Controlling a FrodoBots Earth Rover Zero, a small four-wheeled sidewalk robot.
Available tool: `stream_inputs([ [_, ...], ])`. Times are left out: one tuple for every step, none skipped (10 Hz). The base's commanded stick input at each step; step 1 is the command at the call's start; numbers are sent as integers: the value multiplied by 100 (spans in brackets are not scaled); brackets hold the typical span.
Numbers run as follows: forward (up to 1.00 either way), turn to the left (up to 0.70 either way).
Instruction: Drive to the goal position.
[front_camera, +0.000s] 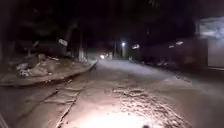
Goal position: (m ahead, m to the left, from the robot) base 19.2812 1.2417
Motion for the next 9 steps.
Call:
stream_inputs([
  [70,1],
  [70,1],
  [70,1],
  [70,1],
  [70,1],
  [70,1],
  [70,1],
  [70,1],
  [70,1],
])
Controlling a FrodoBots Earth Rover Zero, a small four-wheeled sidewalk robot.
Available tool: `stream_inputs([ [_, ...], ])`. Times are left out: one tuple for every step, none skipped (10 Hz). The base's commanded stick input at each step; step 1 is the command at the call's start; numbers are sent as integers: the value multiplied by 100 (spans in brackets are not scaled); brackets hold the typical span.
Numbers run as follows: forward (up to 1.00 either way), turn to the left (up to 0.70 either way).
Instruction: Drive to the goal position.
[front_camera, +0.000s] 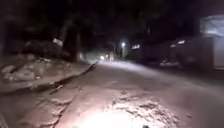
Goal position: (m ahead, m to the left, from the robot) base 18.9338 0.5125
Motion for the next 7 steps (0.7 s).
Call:
stream_inputs([
  [70,1],
  [70,1],
  [70,1],
  [70,1],
  [70,1],
  [70,1],
  [70,1],
])
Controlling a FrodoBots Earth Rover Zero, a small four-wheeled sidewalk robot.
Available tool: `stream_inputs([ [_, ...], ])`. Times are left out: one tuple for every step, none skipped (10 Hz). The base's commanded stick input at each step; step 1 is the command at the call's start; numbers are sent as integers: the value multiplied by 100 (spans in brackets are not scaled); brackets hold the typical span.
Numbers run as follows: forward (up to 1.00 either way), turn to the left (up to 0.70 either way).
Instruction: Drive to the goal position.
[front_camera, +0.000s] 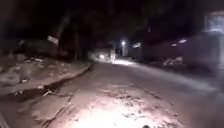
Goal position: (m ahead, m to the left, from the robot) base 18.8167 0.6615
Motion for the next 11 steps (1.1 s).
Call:
stream_inputs([
  [70,1],
  [70,1],
  [70,1],
  [70,1],
  [70,1],
  [70,1],
  [70,1],
  [70,1],
  [70,17],
  [70,36],
  [70,36],
])
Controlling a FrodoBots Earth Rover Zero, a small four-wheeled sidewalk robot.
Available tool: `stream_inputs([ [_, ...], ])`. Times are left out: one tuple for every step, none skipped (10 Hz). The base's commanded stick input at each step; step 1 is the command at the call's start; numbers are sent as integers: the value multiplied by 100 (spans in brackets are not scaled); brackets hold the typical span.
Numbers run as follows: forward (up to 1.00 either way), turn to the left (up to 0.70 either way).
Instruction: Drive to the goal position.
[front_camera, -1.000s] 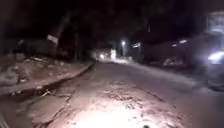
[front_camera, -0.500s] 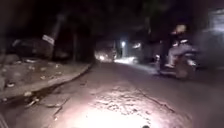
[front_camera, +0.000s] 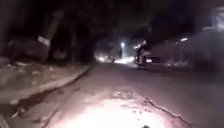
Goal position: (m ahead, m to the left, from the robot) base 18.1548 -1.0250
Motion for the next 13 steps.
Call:
stream_inputs([
  [70,36],
  [70,36],
  [70,36],
  [70,23],
  [70,1],
  [70,1],
  [70,1],
  [70,1],
  [70,1],
  [70,1],
  [70,1],
  [70,-22],
  [70,-34],
])
